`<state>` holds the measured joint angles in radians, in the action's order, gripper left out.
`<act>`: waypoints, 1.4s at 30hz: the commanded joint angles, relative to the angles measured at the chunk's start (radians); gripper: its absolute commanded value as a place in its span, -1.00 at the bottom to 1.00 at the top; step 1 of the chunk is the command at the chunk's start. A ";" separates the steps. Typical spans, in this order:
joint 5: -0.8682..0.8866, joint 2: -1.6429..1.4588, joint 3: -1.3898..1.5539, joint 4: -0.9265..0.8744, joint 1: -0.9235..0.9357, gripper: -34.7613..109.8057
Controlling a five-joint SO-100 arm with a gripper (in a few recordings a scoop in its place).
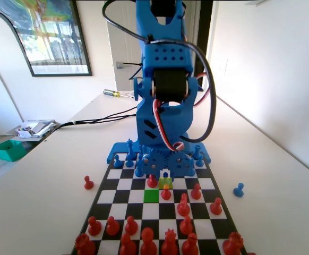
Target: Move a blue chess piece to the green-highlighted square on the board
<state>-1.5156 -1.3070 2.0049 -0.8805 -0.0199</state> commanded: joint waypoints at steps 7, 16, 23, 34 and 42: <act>-0.029 -0.029 0.002 0.014 -0.012 -0.40; -0.041 -0.029 0.028 0.021 -0.028 -0.44; -0.057 -0.029 0.037 0.021 -0.032 -0.51; -0.094 -0.084 -0.009 -0.087 -0.012 -0.51; -0.137 -0.192 -0.094 -0.239 0.071 -0.51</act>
<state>-1.6322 -1.3821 1.9804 -1.0584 0.0107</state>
